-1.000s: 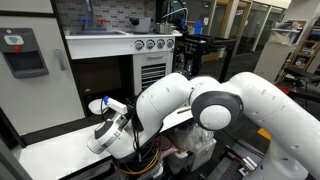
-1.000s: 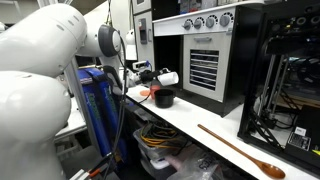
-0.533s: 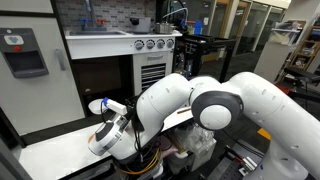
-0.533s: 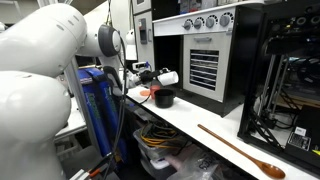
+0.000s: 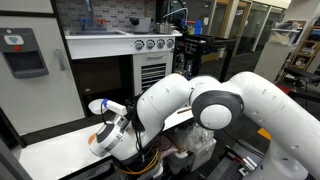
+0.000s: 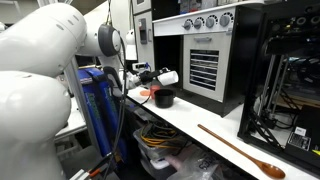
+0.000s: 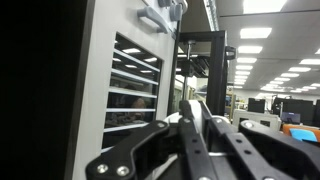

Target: Pour the contents of the white cup into the bowl

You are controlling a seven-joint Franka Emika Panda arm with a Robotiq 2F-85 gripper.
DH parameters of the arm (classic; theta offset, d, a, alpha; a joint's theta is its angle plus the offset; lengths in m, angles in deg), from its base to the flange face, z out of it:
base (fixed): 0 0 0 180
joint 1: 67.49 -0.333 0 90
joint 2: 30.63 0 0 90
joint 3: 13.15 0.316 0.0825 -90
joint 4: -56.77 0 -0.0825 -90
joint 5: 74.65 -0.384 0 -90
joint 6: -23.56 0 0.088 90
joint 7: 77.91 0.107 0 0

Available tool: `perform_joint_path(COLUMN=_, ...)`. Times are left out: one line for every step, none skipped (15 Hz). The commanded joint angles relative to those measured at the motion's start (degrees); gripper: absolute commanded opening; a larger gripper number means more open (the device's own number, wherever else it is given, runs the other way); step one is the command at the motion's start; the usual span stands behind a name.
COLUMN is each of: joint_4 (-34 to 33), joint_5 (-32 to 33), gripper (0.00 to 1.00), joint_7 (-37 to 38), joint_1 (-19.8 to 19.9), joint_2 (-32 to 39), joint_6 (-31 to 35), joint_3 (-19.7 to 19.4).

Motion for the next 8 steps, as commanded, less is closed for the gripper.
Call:
perform_joint_path(joint_4=4.4, joint_5=1.6, gripper=0.02, joint_7=-1.9, joint_1=0.8, joint_2=-3.2, joint_6=1.5, joint_3=0.6)
perform_joint_path(joint_4=4.7, joint_5=1.7, gripper=0.02, joint_7=-2.2, joint_1=0.8, joint_2=-3.4, joint_6=1.5, joint_3=0.6)
perform_joint_path(joint_4=5.0, joint_5=1.9, gripper=0.02, joint_7=-2.4, joint_1=0.7, joint_2=-3.5, joint_6=1.5, joint_3=0.6)
perform_joint_path(joint_4=5.3, joint_5=2.1, gripper=0.02, joint_7=-2.8, joint_1=0.7, joint_2=-3.7, joint_6=1.5, joint_3=0.6)
perform_joint_path(joint_4=5.8, joint_5=2.4, gripper=0.02, joint_7=-3.2, joint_1=0.7, joint_2=-4.0, joint_6=1.5, joint_3=0.6)
perform_joint_path(joint_4=6.3, joint_5=2.7, gripper=0.02, joint_7=-3.6, joint_1=0.7, joint_2=-4.4, joint_6=1.4, joint_3=0.5)
perform_joint_path(joint_4=6.9, joint_5=2.9, gripper=0.02, joint_7=-4.0, joint_1=0.7, joint_2=-4.8, joint_6=1.3, joint_3=0.5)
perform_joint_path(joint_4=7.4, joint_5=3.3, gripper=0.02, joint_7=-4.4, joint_1=0.7, joint_2=-5.0, joint_6=1.3, joint_3=0.5)
